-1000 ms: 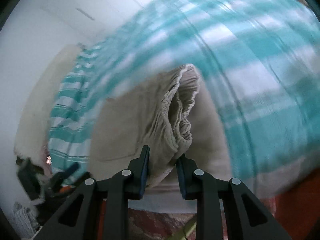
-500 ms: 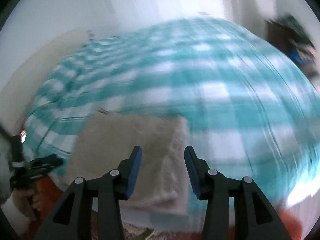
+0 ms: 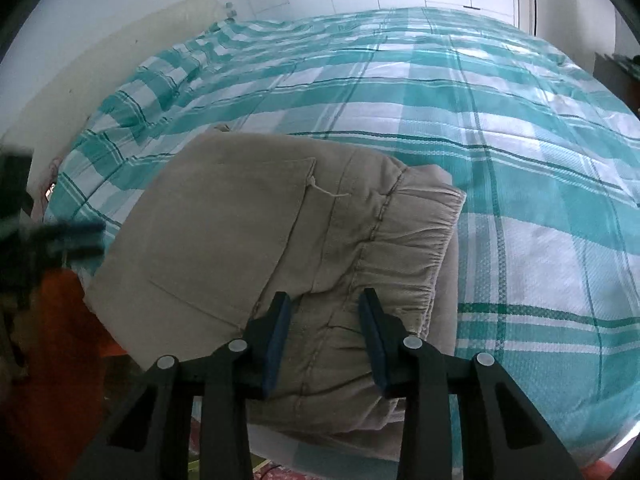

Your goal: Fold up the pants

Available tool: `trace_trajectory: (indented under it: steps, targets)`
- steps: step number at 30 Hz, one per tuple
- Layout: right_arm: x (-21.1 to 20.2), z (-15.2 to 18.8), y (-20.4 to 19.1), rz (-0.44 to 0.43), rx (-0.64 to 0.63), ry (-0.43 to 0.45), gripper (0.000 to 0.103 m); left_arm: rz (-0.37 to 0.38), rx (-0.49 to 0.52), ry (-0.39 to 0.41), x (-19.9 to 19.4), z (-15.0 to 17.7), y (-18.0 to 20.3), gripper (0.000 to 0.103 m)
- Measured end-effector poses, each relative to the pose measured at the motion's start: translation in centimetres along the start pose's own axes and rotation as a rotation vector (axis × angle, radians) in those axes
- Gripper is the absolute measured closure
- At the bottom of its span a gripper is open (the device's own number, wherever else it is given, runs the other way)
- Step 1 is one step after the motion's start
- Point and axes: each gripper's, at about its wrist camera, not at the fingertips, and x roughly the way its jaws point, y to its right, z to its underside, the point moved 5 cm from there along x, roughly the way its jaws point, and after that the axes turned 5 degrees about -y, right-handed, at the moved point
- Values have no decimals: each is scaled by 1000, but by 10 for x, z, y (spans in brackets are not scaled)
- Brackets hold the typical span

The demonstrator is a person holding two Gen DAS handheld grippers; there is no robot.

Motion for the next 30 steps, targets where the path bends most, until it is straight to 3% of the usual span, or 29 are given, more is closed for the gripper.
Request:
trace_trajectory:
  steps: [4,7,9,12,16,23,25,28,30]
  targets:
    - [1,5,2,1,0,15,67,-84,10,-47,42,-51,-15,19]
    - [1,9,0,3,-4,21,66,-154,-131,-100,82,-77,-51,19]
    - [2,9,1,2,-8,26,66,-142,-264,-119,98,-82,-79,17]
    - [3,9,1,0,-8,30,66,-106,-332,-96,92,-80,-88,18]
    - [2,10,1,-4,-8,31,66,-101,-204,-35,51,-57,-64,20]
    - [3,8,-2,26,-12,23,66,21,-66,-8,0,25,-9,20]
    - [3,8,-4,39,-15,24,66,12,-28,-9,4,43,8,20]
    - [4,8,-6,57,-22,24,66,-64,18,-40,28,52,21,20]
    - [5,9,-7,69,-33,22,66,-58,-29,-34,36,57,17,18]
